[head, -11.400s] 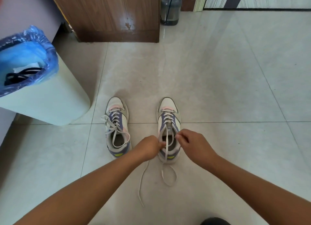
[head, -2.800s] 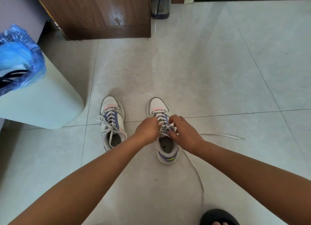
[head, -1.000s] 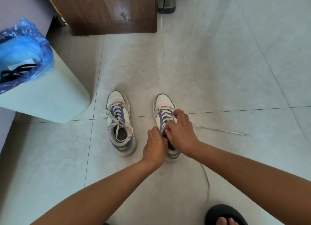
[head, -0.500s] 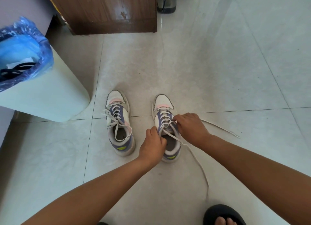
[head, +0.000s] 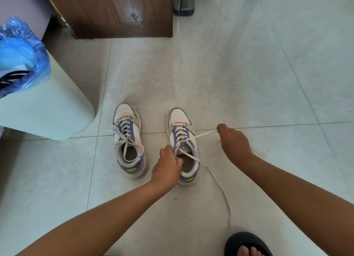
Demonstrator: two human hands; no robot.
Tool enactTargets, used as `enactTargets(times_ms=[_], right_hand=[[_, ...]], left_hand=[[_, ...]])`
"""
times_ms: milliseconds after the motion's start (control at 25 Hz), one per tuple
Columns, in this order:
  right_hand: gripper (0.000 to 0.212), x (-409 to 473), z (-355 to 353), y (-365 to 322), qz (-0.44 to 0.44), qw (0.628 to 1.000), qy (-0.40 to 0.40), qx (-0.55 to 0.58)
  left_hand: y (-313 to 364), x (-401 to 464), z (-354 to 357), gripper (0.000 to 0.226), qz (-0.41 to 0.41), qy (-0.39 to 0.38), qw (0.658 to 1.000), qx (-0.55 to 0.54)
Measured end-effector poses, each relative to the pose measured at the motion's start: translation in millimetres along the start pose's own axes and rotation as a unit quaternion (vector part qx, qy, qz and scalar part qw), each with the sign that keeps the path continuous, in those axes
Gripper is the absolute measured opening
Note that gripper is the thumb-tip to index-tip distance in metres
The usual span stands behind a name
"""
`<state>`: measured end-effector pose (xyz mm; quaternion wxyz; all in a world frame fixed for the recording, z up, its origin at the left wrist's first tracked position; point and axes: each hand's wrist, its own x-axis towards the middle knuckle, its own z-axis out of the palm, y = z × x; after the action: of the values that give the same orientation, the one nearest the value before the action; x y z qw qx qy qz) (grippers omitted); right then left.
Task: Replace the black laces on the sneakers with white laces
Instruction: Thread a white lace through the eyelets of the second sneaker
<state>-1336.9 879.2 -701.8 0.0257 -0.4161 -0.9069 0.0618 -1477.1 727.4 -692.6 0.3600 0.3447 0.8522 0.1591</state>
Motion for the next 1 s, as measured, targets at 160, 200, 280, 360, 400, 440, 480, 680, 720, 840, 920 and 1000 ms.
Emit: enactTargets(times_ms=[160,200,280,360,400,440,480,680,720,840,920,1000], right_hand=[[0.017,-2,-5,51,0.152,0.988,0.016,0.039],[0.024,-3,-6,63,0.207,0.975,0.035,0.075],[0.027,-5,-10,82,0.294,0.941,0.070,0.151],[0.027,-7,-15,98,0.353,0.909,0.100,0.195],[0.028,-9,-17,108,0.378,0.894,0.100,0.219],[0.028,-12,-18,118,0.404,0.875,0.094,0.250],[0.025,-15,-20,126,0.425,0.856,0.086,0.283],[0.013,-29,-22,153,0.531,0.713,0.089,0.450],[0.013,-31,-22,157,0.553,0.677,0.079,0.480],[0.018,-35,-15,154,0.602,0.568,0.007,0.561],[0.020,-39,-6,130,0.619,0.492,-0.041,0.611],[0.017,-39,0,93,0.608,0.450,-0.082,0.649]], left_hand=[[-2,1,0,0.027,-0.002,0.003,1.000,-0.005],[-2,1,0,0.027,-0.005,0.004,1.000,-0.005],[-4,1,1,0.028,-0.005,0.007,1.000,-0.003],[-6,2,1,0.028,-0.005,0.013,1.000,-0.004],[-8,2,1,0.027,-0.005,0.016,1.000,-0.006],[-9,2,1,0.027,-0.005,0.018,1.000,-0.008],[-10,2,1,0.027,-0.004,0.020,1.000,-0.010],[-12,1,1,0.026,-0.007,0.020,1.000,-0.023],[-12,2,1,0.025,-0.012,0.020,0.999,-0.023],[-9,-2,0,0.028,-0.023,0.016,0.999,-0.022],[-8,-6,-3,0.040,0.004,0.042,0.999,-0.008],[-5,-8,-9,0.044,0.090,0.106,0.990,0.013]])
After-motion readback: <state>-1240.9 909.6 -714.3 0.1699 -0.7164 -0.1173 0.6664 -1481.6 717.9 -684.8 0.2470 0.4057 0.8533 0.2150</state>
